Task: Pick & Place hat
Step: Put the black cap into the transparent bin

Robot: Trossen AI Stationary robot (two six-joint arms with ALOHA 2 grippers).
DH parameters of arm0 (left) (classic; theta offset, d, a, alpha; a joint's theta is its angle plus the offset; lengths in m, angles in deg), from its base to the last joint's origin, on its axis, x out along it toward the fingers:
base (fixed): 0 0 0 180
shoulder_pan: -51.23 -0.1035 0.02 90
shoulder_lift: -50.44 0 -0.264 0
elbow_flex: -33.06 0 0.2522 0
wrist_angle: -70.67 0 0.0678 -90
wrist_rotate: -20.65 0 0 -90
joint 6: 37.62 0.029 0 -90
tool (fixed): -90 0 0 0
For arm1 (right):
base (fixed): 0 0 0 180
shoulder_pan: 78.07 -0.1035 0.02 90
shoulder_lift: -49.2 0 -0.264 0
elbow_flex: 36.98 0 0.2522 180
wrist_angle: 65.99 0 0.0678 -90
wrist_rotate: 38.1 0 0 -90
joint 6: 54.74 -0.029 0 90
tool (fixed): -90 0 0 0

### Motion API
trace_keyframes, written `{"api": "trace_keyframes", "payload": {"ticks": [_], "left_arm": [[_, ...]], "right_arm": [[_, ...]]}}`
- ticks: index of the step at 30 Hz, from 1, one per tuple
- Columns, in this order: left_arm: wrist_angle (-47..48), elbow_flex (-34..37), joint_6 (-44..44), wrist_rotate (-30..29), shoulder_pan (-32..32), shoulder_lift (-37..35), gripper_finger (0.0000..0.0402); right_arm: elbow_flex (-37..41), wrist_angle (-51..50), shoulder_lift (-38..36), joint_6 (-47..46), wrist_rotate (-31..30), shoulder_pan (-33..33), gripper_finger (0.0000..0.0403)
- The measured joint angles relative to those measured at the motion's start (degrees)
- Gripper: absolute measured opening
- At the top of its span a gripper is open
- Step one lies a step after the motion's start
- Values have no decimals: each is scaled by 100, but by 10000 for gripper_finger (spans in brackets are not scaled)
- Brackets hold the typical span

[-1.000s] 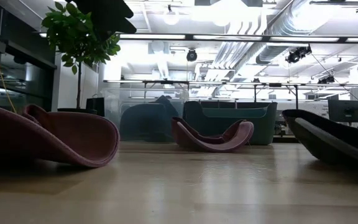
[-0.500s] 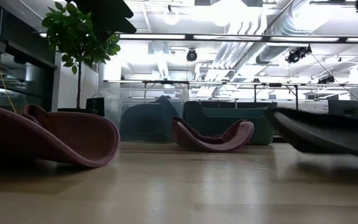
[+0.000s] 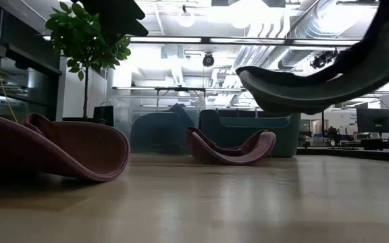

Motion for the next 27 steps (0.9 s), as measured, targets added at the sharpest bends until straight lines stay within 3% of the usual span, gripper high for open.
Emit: {"api": "trace_keyframes", "payload": {"ticks": [12,22,27], "left_arm": [[0,0,1,0,0,0,147],[2,0,-1,0,0,0,147],[0,0,0,-1,0,0,147]], "right_arm": [[0,818,0,1343,-23,385,10],[-118,1402,0,1321,-541,823,10],[-342,1485,-1,698,-757,971,10]]}}
